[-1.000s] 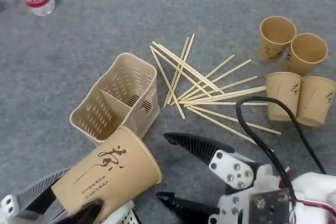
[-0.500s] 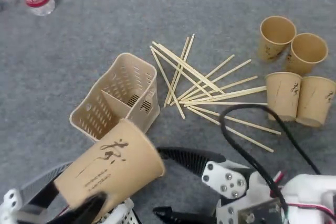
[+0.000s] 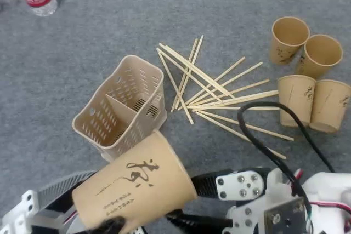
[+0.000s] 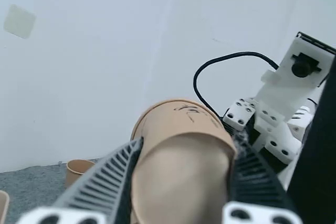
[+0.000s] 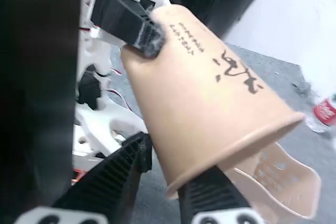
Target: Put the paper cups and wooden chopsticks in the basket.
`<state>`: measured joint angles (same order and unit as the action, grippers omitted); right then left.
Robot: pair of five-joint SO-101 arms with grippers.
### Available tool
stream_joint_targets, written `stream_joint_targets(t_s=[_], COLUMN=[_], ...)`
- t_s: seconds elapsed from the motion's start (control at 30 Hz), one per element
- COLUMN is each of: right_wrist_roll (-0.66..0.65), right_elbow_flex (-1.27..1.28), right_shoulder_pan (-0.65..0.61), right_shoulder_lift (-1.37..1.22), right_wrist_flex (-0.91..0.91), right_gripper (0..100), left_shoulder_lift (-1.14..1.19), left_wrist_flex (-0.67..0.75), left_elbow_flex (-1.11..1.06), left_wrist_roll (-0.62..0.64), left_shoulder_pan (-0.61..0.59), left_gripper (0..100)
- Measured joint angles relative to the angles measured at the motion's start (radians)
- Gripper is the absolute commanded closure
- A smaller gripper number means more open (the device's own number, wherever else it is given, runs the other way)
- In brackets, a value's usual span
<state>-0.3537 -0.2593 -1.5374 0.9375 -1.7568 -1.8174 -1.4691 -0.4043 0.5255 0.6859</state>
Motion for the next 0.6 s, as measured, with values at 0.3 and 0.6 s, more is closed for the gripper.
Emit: stream_joint_targets(t_s=[0.3,0.6], right_wrist_roll=[-0.061,-0.074], right_elbow_flex=[0.015,0.015], right_shoulder_pan=[0.244,0.344], right_shoulder_lift=[-0.003,-0.066], right_wrist_flex=[0.058,0.137], right_gripper=[99.1,99.1], left_shoulder_lift=[0.002,0.002], left_wrist_flex=[0.012,-0.034], left_elbow_flex=[-0.037,-0.041], left_wrist_roll=[-0.003,-0.002], left_shoulder_pan=[-0.002,-0.011], left_gripper=[89,66])
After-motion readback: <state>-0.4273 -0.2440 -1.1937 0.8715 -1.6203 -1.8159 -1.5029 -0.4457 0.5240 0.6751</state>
